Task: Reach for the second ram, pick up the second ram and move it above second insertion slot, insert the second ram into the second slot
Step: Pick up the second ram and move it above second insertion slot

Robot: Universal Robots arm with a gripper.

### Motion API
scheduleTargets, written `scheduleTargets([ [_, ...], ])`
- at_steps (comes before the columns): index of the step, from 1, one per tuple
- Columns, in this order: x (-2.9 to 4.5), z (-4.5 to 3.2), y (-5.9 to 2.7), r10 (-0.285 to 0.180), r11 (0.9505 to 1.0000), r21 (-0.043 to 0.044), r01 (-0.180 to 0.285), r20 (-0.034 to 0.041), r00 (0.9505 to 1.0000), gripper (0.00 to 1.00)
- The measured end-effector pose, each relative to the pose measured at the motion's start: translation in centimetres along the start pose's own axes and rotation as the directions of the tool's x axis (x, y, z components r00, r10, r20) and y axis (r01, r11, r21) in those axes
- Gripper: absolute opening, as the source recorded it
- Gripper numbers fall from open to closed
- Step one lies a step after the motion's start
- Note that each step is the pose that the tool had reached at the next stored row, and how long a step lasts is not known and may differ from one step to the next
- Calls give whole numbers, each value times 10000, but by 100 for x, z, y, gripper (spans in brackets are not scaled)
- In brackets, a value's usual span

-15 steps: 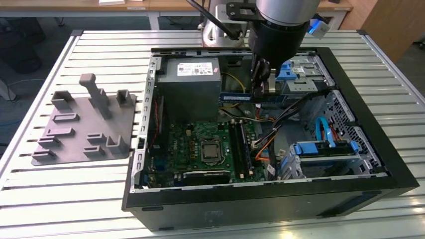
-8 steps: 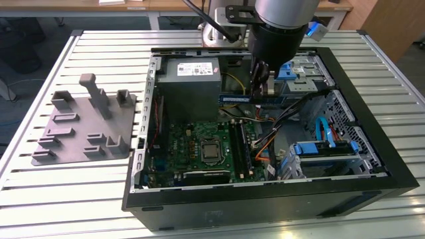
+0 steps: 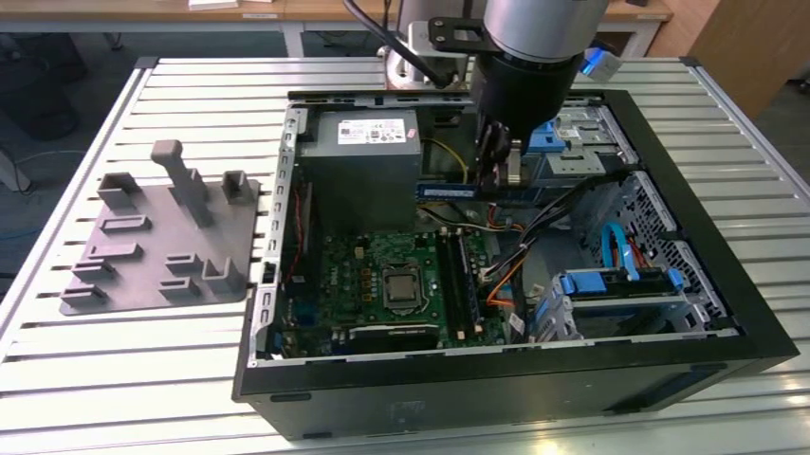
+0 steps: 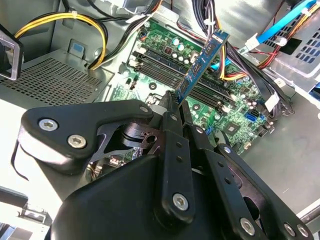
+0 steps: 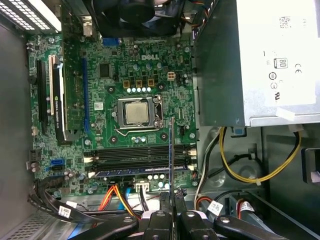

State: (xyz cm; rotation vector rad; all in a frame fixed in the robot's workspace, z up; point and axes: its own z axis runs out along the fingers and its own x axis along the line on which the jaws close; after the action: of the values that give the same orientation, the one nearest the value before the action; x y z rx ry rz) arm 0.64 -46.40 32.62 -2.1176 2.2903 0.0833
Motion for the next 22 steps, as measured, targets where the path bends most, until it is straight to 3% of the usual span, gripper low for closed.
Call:
scheduleTargets([
  [10,7,102,17,0,10000,0,0,0,10000,14],
  [14,18,162,82,-4,10000,0,4,1,10000,14],
  [22,89,175,153,-85,10000,-3,85,-17,10000,14],
])
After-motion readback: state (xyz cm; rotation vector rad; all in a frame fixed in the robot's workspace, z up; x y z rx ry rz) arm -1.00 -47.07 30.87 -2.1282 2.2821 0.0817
